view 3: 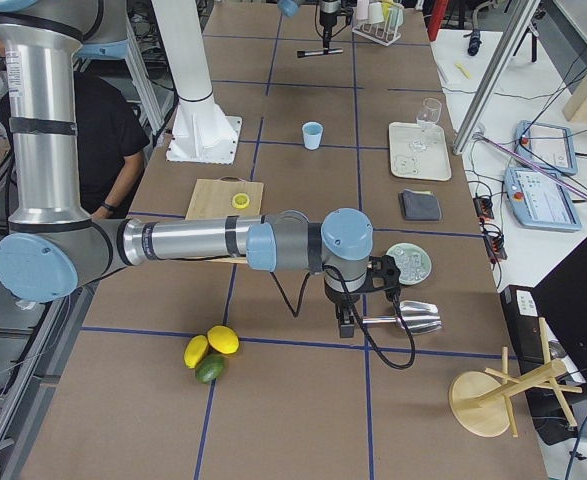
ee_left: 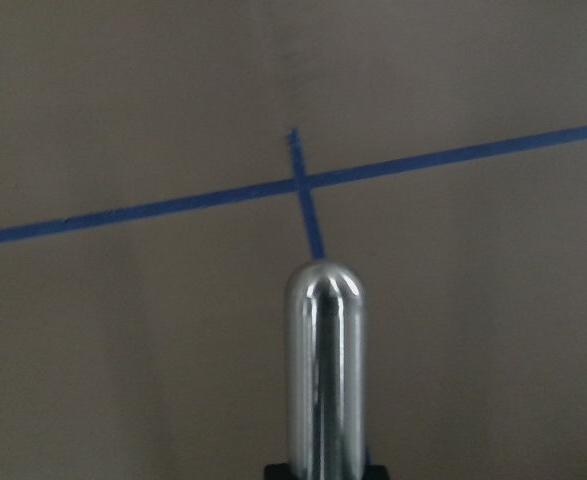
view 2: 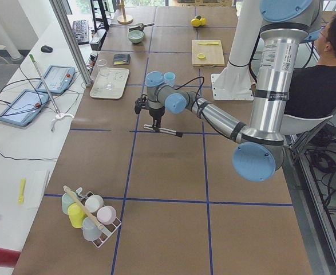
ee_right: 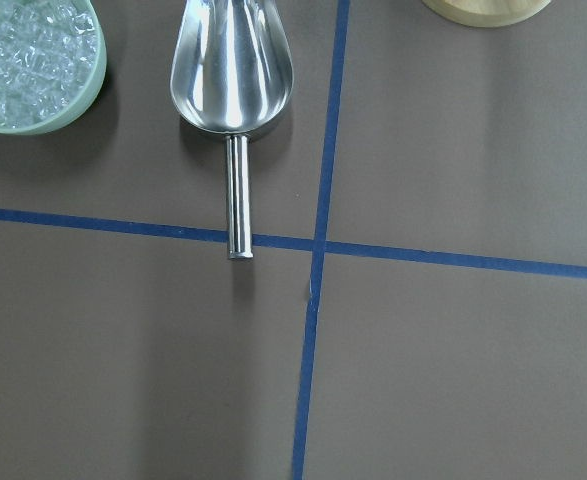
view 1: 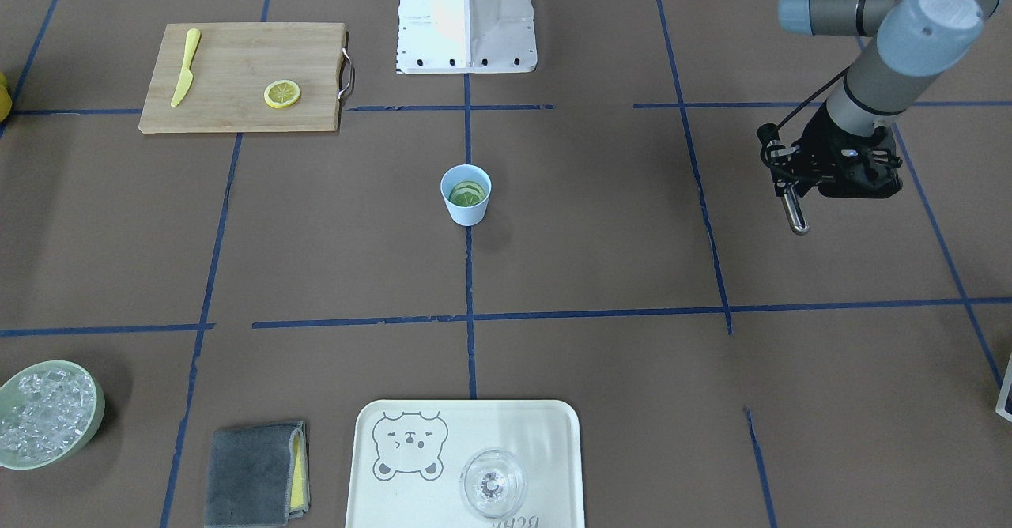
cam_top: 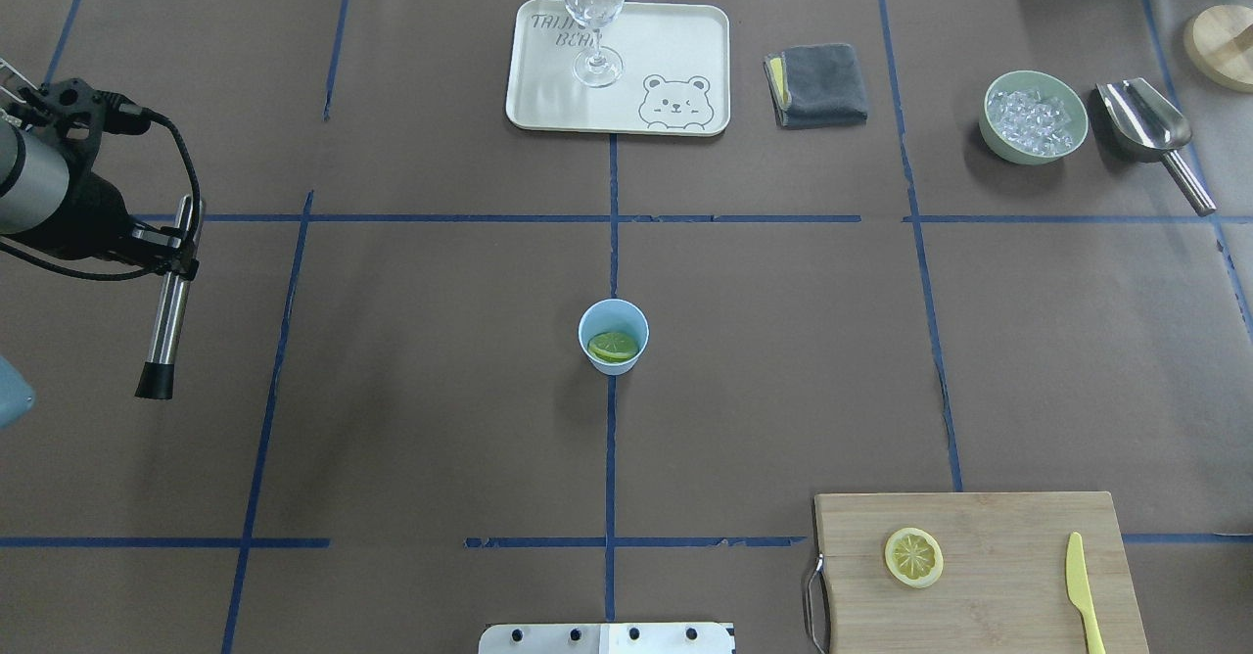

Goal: Squeeze lemon into cup
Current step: 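Set the steel rod down on the table and release it with the left gripper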

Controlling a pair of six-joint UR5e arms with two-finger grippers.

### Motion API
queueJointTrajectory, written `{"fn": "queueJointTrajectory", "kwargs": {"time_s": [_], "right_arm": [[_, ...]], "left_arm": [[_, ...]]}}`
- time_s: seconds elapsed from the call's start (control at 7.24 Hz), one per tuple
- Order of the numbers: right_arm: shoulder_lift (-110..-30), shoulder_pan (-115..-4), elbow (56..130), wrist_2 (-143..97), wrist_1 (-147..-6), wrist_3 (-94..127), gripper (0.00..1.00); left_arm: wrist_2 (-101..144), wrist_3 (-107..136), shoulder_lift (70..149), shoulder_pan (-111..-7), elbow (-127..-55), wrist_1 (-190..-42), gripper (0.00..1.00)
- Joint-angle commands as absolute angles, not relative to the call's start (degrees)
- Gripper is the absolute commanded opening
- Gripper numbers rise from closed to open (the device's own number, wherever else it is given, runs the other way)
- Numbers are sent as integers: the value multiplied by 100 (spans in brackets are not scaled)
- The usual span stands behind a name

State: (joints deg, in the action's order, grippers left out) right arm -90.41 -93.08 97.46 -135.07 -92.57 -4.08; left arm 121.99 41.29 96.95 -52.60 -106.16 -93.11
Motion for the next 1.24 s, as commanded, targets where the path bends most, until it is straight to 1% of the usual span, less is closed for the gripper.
{"fn": "queueJointTrajectory", "kwargs": {"time_s": [0.0,0.41,0.69,0.83,0.97,1.1], "right_arm": [[-9035,-9308,9791,-13500,-9255,-422,100],[-9053,-9308,9844,-13438,-9255,-439,100],[-9053,-9308,9835,-13447,-9255,-440,100],[-9053,-9308,9835,-13447,-9255,-448,100],[-9044,-9308,9826,-13439,-9246,-448,100],[-9061,-9308,9835,-13438,-9246,-448,100]], "left_arm": [[12199,4139,10096,-5247,-9557,-9273,0],[12182,4131,10186,-5230,-9264,-9272,0],[12190,4140,10274,-5203,-9272,-9272,0],[12190,4140,10274,-5194,-9299,-9272,11],[12182,4122,10274,-5194,-9290,-9272,70],[12156,4122,10266,-5194,-9307,-9272,100]]}}
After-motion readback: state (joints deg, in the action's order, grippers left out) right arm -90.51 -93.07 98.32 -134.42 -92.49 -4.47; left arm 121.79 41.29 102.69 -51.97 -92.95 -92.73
